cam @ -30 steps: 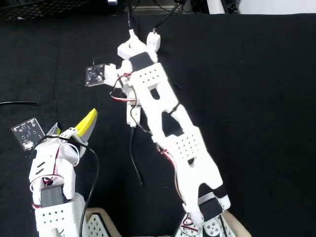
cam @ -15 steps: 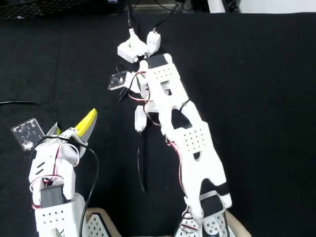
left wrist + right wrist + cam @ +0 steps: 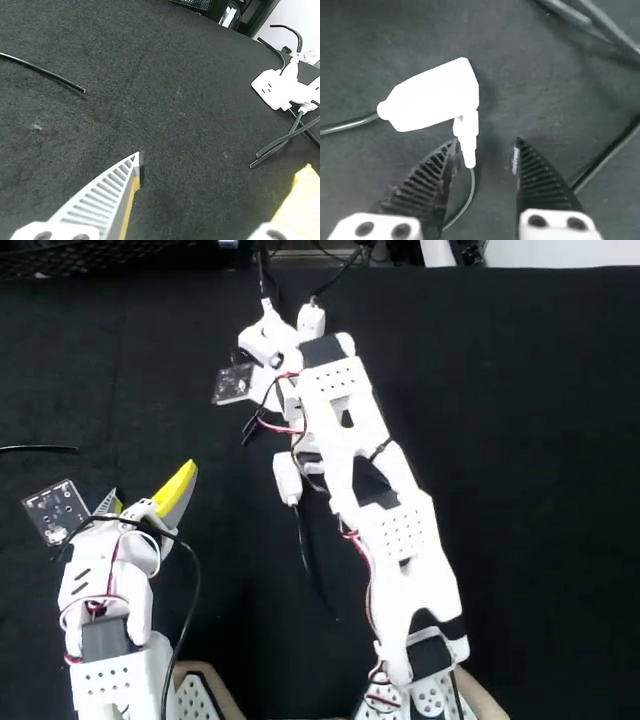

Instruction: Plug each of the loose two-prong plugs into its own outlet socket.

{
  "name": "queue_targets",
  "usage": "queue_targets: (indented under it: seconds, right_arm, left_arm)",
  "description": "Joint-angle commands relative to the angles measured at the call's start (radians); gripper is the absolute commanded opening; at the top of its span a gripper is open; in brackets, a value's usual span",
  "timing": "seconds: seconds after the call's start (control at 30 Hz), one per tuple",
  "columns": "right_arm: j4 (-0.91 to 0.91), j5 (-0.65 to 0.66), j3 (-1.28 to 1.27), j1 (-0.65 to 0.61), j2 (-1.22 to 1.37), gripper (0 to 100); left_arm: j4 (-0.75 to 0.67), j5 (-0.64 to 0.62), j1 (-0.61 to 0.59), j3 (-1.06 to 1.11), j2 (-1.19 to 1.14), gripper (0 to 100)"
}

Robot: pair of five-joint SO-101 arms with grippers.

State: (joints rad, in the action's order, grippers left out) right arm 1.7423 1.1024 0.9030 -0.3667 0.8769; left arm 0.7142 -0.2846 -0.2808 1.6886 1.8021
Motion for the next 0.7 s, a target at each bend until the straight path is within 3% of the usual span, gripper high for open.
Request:
queue_targets:
  seconds: [0.0,0.23,0.4,0.67]
  right_arm:
    - [0.023,0.005,-0.021,-0.020,-0.091,15.8]
    - [0.023,0.009,-0.122,0.043,-0.150,15.9]
    - [0.018,0.012,-0.228,0.071,-0.183,15.9]
    - [0.018,-0.034,-0.240,0.114,-0.223,15.8]
  left_arm:
    - [-0.025,-0.006,0.012,0.012,0.005,45]
    - [-0.043,-0.005,0.008,0.012,-0.002,45]
    - [-0.161,0.000,0.007,0.004,0.000,45]
    - [-0.089,0.043,0.012,-0.308,-0.075,45]
